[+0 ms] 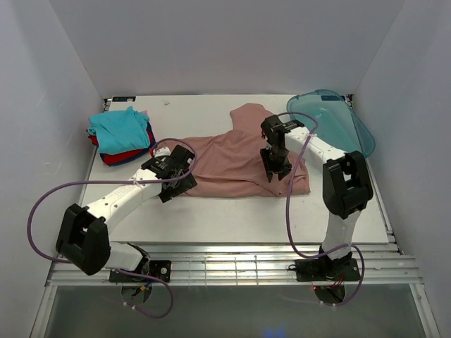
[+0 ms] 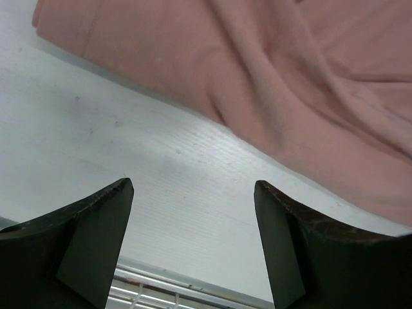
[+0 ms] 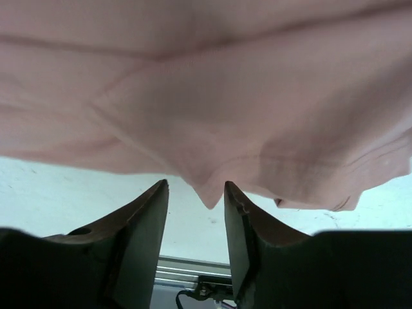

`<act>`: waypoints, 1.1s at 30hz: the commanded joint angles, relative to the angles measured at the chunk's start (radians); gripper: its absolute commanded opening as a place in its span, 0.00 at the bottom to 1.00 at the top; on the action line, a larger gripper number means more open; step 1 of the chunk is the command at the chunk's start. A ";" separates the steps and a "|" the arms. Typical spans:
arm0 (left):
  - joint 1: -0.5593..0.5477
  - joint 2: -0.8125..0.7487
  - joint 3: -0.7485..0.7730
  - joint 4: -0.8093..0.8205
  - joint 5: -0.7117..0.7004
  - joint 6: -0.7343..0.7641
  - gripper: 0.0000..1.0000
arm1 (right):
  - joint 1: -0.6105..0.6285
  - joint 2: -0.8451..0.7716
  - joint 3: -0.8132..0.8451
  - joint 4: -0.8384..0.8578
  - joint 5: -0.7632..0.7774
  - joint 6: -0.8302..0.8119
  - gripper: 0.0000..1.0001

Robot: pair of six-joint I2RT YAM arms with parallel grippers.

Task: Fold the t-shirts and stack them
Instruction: Fold the tshirt

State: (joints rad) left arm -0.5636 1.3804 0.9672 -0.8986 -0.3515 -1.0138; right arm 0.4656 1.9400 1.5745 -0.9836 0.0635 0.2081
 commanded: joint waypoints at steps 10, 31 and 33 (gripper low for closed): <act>-0.013 -0.089 -0.125 0.251 0.034 0.089 0.85 | 0.010 -0.150 -0.445 0.370 -0.025 -0.012 0.46; -0.025 -0.293 -0.294 0.328 0.085 0.132 0.85 | 0.028 -0.217 -0.568 0.464 0.072 -0.016 0.33; -0.025 -0.285 -0.288 0.342 0.080 0.136 0.85 | 0.042 -0.220 -0.577 0.471 0.091 -0.016 0.34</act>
State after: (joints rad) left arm -0.5850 1.0950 0.6662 -0.5941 -0.2836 -0.8974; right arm 0.4931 1.6875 1.0080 -0.5121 0.1272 0.1997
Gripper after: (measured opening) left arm 0.853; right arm 0.331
